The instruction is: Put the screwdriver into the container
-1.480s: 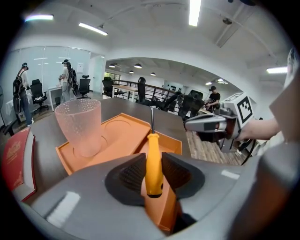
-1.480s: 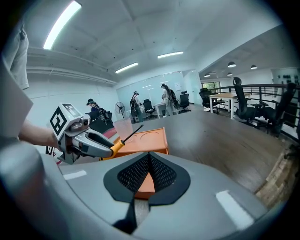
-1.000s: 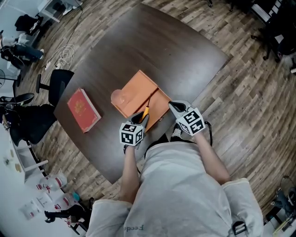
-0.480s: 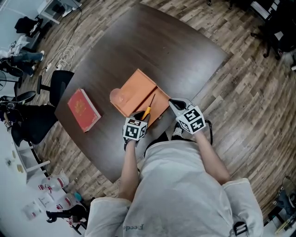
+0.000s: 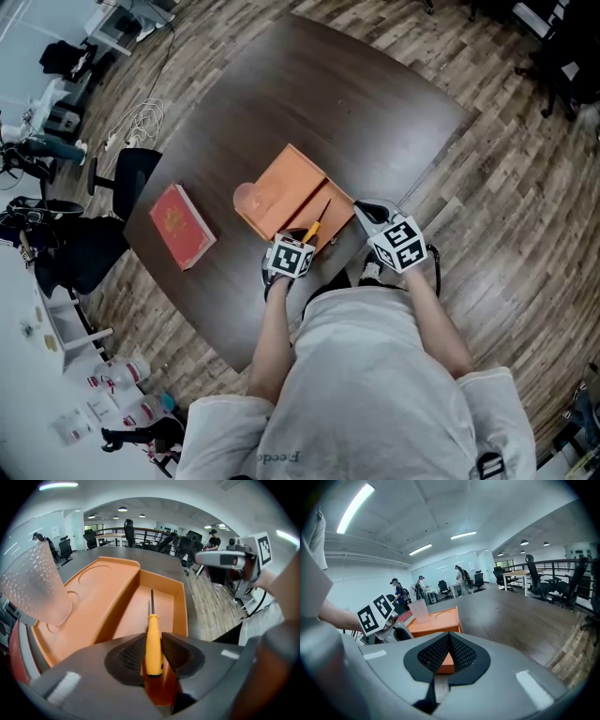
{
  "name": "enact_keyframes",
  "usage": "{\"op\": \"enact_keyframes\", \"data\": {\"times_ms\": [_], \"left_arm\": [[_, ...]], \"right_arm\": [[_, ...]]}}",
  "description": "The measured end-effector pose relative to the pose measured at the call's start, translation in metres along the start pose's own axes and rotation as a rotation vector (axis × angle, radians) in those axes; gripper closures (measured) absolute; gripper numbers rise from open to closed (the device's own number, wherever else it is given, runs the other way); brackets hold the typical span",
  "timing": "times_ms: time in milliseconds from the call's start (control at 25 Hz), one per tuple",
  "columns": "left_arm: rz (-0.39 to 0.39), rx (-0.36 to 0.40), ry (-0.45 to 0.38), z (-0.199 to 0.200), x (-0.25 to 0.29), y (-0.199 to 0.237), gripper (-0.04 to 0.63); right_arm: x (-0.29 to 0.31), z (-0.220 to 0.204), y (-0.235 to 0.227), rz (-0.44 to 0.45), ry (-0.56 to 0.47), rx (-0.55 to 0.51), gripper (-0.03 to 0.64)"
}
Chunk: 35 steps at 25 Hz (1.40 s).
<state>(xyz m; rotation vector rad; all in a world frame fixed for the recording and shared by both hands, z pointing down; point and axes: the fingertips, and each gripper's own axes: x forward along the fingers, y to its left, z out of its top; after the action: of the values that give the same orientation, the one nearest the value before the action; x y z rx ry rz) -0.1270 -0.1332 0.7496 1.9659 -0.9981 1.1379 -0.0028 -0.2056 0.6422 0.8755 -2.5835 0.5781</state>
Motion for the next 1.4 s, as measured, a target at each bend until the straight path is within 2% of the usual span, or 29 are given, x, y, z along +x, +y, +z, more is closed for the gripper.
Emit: {"op": "enact_keyframes", "data": {"times_ms": [320,880,1400], "left_arm": [[0.051,0.040,0.083,-0.003,0.004,0.003,0.433],[0.097,0.109,0.041,0.035,0.012,0.004,0.431],[0.092,0.113,0.057,0.032,0.021,0.002,0.431]], "right_arm": [[0.001,-0.005,0.006,0.014,0.018,-0.020,0.615],[-0.002,-0.007,0.000,0.007,0.022,-0.014,0.615],[-0.002,-0.009,-0.001,0.000,0.022,-0.008,0.615]]}}
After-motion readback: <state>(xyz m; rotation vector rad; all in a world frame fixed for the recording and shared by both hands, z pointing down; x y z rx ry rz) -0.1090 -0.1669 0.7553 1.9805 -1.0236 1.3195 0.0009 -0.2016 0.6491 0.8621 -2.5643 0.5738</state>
